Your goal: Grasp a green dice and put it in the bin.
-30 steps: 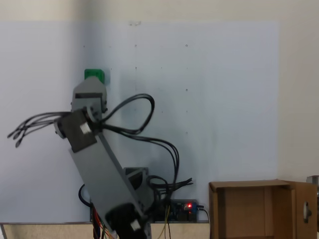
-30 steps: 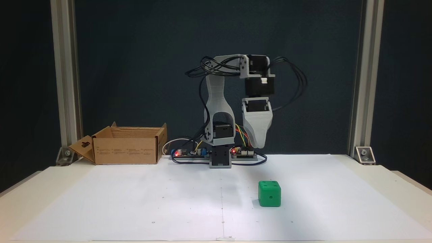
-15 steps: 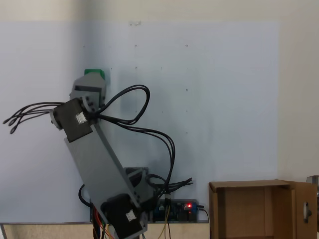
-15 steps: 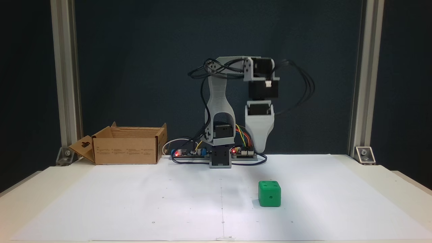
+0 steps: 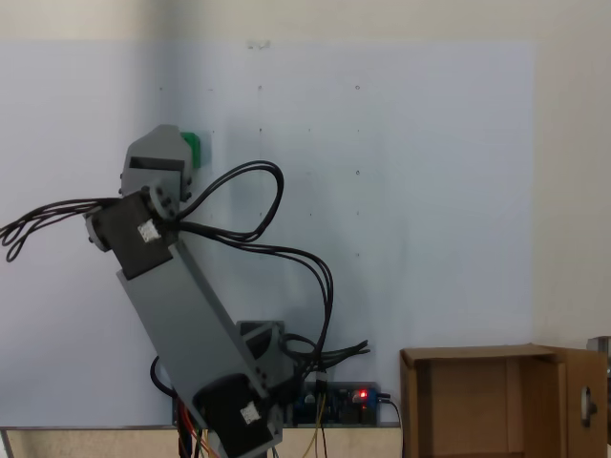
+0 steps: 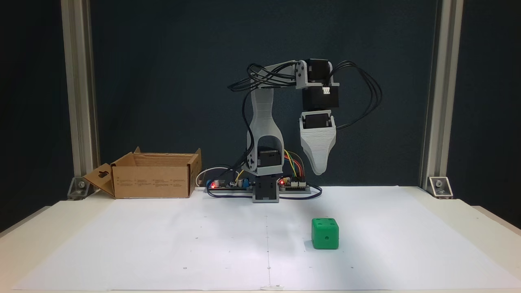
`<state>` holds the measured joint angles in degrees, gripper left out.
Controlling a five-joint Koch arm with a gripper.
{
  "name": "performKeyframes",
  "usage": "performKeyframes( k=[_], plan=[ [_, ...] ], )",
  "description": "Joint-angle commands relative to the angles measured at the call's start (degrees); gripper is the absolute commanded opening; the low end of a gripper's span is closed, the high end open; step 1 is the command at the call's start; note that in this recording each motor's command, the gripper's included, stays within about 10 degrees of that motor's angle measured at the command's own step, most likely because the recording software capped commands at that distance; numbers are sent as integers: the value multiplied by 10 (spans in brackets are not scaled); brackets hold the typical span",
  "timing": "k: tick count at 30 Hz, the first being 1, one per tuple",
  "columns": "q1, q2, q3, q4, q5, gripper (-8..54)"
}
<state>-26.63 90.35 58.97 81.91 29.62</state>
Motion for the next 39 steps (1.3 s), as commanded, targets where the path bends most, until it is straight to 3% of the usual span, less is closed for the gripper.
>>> performKeyframes(
  k=[1,26,39],
  plan=[
    [-5,-5,-35,-33,40,431],
    [18,-182,-35,-140,39,424],
    [30,-196,-35,-138,39,424]
  ],
)
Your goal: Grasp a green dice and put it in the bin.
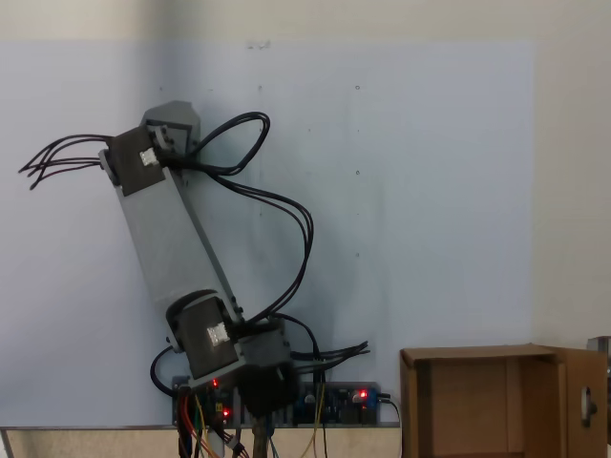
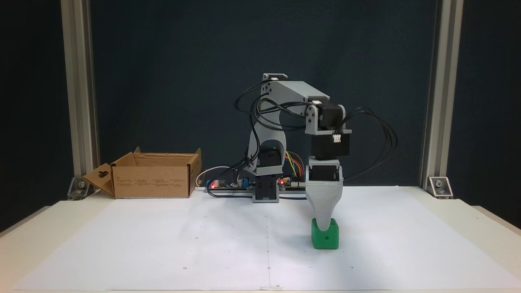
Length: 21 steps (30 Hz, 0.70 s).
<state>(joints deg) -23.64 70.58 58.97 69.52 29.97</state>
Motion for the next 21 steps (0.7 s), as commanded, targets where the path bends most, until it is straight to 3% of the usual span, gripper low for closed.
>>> performKeyframes(
  k=[1,13,19,21],
  plan=[
    [0,0,-35,-14,35,424],
    [-5,-44,-32,-13,35,410],
    [-7,-60,-24,-12,34,379],
    [-8,-60,-20,-12,34,339]
  ],
)
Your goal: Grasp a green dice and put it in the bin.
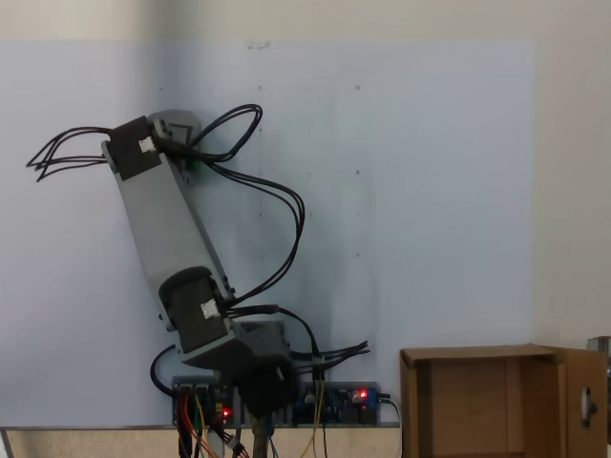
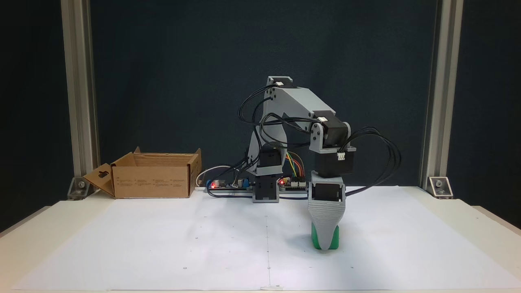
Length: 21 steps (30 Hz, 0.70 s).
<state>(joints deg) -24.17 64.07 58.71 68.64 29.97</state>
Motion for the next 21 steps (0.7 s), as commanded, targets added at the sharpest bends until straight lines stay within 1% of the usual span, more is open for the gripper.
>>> performKeyframes(
  k=[1,5,8,9,15,21],
  plan=[
    [-4,5,-16,-4,35,316],
    [-3,5,-8,-3,34,236],
    [1,5,-2,-3,34,128],
    [2,5,-2,-2,34,118],
    [4,15,4,5,35,118],
    [35,144,1,32,30,118]
  ],
)
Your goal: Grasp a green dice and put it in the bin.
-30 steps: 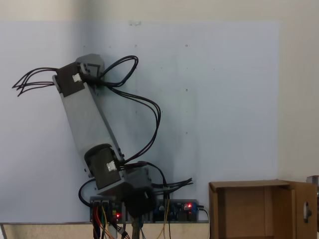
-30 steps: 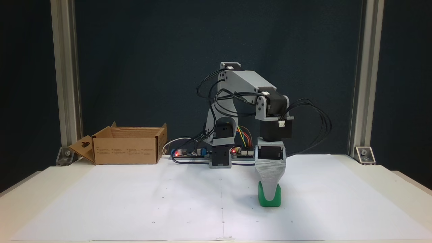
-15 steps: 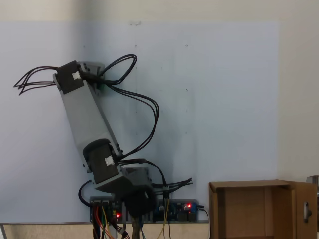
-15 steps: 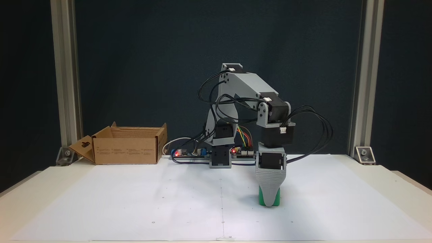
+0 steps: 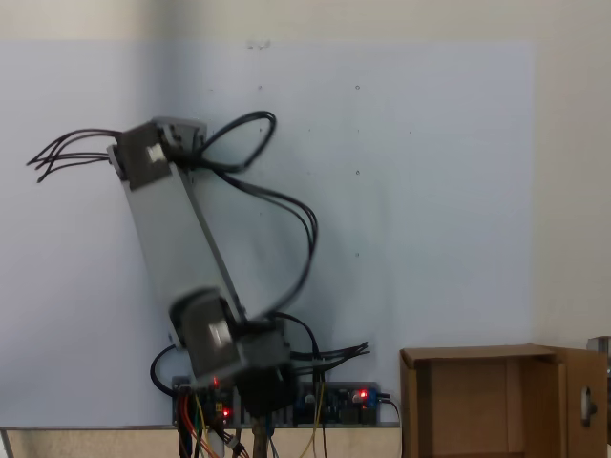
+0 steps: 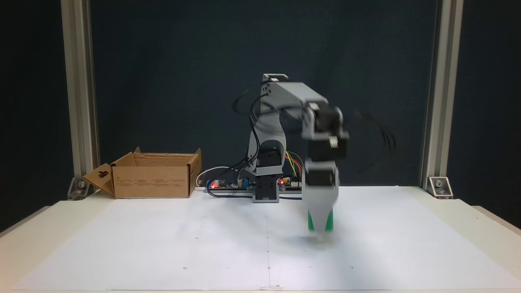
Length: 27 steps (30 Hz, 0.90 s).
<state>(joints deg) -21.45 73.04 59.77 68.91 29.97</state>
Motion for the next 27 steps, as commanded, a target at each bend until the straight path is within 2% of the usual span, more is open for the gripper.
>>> performKeyframes(
  k=[1,8,13,19,27],
  plan=[
    [9,80,-10,35,25,118],
    [-2,242,-29,73,10,118],
    [-22,305,-65,108,8,118],
    [11,316,-65,120,-24,118],
    [296,317,-65,121,-181,118]
  ],
)
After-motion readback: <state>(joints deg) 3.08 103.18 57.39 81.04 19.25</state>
